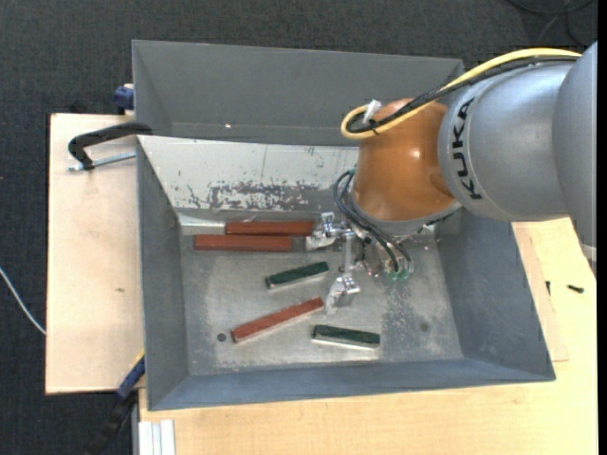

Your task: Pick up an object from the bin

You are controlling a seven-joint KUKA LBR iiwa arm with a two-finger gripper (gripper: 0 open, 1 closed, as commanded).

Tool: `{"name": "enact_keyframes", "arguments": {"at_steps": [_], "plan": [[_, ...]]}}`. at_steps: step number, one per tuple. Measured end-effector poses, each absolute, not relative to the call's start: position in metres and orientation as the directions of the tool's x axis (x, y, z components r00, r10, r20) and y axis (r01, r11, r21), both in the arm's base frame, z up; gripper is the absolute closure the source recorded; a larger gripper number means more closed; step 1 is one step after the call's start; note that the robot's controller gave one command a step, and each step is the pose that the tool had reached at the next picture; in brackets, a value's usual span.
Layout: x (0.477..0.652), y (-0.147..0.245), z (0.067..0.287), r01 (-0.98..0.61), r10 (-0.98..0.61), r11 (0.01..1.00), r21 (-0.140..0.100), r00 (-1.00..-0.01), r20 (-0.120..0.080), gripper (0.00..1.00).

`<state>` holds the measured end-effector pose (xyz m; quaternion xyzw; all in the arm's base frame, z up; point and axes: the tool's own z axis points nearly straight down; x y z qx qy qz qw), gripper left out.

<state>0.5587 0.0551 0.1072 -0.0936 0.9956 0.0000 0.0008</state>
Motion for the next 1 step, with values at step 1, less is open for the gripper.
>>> {"name": "enact_keyframes", "arguments": {"at_steps": [1], "plan": [[0.5794,0.0886,0.0778,-0.501,-0.501,0.866,-0.001,-0.866,0.001,1.0]]}}
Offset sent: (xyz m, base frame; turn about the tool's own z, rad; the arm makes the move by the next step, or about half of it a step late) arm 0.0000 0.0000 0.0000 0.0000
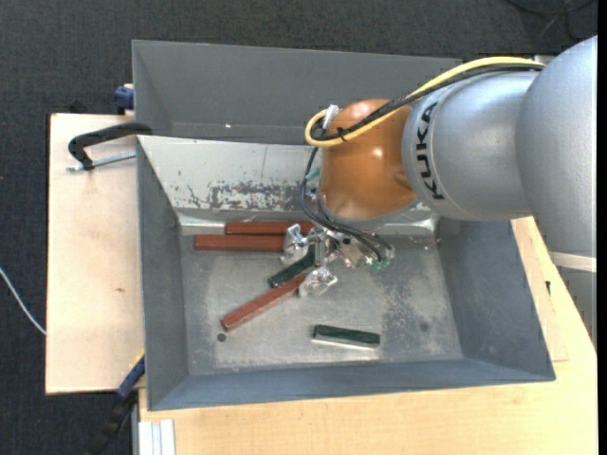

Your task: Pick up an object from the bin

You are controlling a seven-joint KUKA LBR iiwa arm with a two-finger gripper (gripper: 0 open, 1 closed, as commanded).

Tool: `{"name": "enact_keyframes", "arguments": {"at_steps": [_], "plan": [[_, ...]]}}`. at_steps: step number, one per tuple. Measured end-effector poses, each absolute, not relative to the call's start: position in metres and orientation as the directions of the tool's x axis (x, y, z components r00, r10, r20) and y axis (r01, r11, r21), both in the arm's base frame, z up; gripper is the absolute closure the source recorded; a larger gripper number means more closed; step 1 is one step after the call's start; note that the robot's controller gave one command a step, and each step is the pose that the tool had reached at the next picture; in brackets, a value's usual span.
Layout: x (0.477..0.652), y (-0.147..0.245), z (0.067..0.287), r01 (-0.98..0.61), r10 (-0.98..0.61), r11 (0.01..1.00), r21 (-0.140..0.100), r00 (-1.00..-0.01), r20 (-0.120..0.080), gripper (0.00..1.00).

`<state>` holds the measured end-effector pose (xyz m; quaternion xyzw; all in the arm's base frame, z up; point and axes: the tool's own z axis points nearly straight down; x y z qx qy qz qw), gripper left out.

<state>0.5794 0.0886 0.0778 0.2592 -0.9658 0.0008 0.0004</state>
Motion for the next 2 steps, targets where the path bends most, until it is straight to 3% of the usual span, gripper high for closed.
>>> {"name": "enact_keyframes", "arguments": {"at_steps": [1,2], "plan": [[0.579,0.089,0.078,-0.5,-0.5,0.866,-0.001,-0.866,0.001,1.0],[0.593,0.07,0.201,-0.541,-0.541,0.841,-0.001,-0.841,-0.006,1.0]]}}
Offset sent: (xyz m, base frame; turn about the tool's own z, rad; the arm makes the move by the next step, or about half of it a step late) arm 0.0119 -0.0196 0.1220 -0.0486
